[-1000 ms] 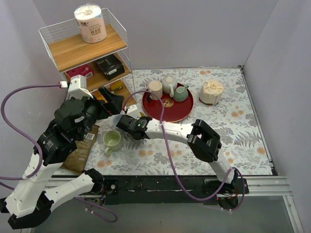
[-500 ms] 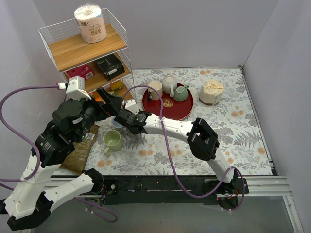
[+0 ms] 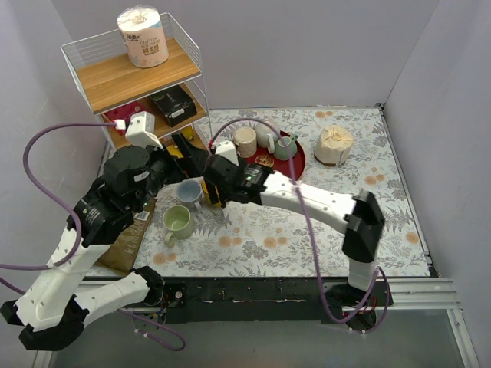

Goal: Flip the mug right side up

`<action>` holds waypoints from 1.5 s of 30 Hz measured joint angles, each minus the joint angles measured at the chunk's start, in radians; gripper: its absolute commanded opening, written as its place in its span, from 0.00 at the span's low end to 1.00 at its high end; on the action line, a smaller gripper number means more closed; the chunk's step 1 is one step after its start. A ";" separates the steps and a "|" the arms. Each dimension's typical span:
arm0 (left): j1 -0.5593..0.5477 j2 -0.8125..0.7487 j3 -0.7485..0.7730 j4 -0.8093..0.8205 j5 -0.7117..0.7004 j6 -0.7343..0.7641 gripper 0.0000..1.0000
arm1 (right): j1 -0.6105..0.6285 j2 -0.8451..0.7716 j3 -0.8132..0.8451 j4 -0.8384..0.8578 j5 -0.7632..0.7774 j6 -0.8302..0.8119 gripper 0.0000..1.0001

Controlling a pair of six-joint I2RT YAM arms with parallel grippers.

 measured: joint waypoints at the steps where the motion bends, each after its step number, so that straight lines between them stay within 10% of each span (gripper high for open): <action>1: 0.000 0.016 0.000 0.009 0.012 0.004 0.98 | -0.006 -0.044 -0.020 0.000 -0.005 0.005 0.82; 8: 0.000 0.142 -0.008 0.098 0.079 0.027 0.98 | -0.168 -0.425 -0.306 0.066 -0.057 0.046 0.82; 16: 0.000 0.251 -0.035 0.190 0.120 0.056 0.98 | -0.384 -0.475 -0.472 0.101 -0.134 0.026 0.80; 29: 0.000 0.278 -0.055 0.175 0.169 0.016 0.98 | -0.544 -0.093 -0.328 0.443 -0.245 -0.225 0.58; 45: 0.000 0.234 -0.086 0.144 0.172 -0.002 0.98 | -0.570 0.170 -0.054 0.556 -0.182 -0.351 0.54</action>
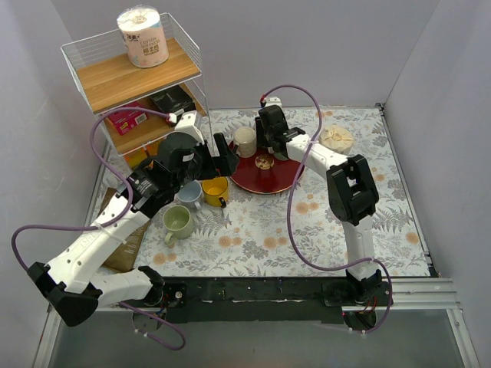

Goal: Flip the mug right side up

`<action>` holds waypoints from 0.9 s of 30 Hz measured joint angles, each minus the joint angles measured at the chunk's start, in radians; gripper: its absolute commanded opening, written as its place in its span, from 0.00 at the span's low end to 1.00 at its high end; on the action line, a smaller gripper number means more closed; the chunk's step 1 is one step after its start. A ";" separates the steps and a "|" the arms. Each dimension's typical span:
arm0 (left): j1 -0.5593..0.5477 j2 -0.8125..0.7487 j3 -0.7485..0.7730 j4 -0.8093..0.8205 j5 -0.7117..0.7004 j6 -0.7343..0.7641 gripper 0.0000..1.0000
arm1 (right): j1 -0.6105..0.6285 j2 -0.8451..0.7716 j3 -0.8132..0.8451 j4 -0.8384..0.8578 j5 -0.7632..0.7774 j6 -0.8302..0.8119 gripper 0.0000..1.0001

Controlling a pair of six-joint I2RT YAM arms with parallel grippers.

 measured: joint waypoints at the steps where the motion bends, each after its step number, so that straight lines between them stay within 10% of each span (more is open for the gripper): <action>1: 0.000 0.003 0.000 -0.001 0.000 0.000 0.98 | -0.002 0.011 0.005 0.000 0.002 -0.003 0.53; 15: 0.004 0.029 0.000 -0.003 0.002 0.026 0.98 | -0.021 0.117 0.043 -0.004 -0.002 -0.002 0.41; 23: 0.011 0.029 0.000 -0.003 0.006 0.026 0.98 | -0.039 0.148 0.081 -0.033 -0.007 0.000 0.02; 27: 0.011 0.029 0.000 -0.003 0.007 0.026 0.98 | -0.043 0.152 0.090 -0.041 -0.019 0.000 0.01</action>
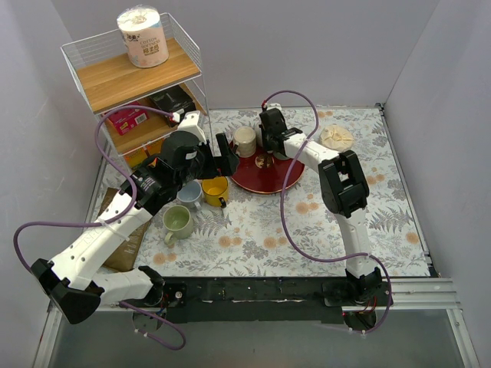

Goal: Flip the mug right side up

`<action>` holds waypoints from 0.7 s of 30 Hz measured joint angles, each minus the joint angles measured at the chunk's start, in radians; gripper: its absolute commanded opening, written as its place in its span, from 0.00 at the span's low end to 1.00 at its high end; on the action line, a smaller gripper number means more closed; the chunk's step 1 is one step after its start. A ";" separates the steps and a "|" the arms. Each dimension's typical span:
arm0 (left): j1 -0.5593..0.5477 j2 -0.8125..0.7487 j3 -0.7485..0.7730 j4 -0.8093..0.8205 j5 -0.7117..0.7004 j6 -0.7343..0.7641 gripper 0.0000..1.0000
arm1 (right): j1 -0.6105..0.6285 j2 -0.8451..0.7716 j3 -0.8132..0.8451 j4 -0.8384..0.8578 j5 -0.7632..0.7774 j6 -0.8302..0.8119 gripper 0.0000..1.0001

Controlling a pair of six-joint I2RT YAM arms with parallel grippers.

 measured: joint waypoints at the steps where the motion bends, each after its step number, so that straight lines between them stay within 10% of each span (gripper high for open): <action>1: 0.000 0.000 0.000 0.000 0.001 0.000 0.98 | -0.001 0.000 0.000 0.000 -0.003 0.000 0.01; 21: 0.000 -0.035 -0.022 0.002 0.022 -0.012 0.98 | -0.016 -0.110 0.008 -0.071 -0.073 0.067 0.01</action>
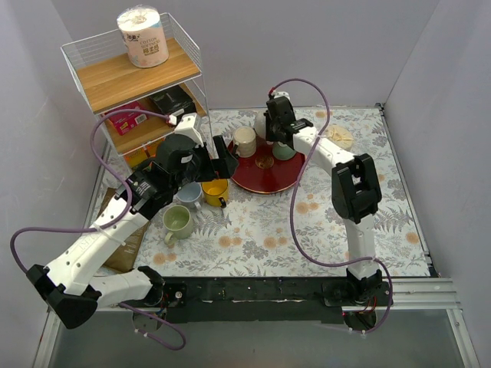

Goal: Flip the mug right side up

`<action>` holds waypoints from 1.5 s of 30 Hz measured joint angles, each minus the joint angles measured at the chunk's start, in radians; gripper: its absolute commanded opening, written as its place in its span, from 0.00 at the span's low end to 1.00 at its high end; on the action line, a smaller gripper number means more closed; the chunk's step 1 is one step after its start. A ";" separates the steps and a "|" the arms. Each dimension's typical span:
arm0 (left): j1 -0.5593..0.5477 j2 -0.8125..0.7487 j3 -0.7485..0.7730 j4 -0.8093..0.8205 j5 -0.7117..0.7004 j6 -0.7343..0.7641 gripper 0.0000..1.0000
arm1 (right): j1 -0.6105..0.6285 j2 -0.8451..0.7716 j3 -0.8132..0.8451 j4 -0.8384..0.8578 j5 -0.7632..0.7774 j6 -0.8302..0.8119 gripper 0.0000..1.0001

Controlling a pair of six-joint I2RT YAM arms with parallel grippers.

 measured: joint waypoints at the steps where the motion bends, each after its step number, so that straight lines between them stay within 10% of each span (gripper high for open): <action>1: 0.000 -0.004 -0.003 0.003 0.002 0.000 0.98 | 0.000 -0.014 0.000 -0.003 -0.002 0.004 0.01; 21: 0.004 -0.039 -0.050 0.155 0.219 -0.020 0.98 | 0.000 -0.718 -0.372 0.045 -0.319 0.205 0.01; 35: 0.005 -0.039 -0.082 0.618 0.647 -0.096 0.98 | 0.000 -1.146 -0.495 0.083 -0.476 0.401 0.01; 45: -0.002 0.085 -0.083 0.908 0.673 -0.318 0.98 | 0.000 -1.220 -0.632 0.201 -0.561 0.563 0.01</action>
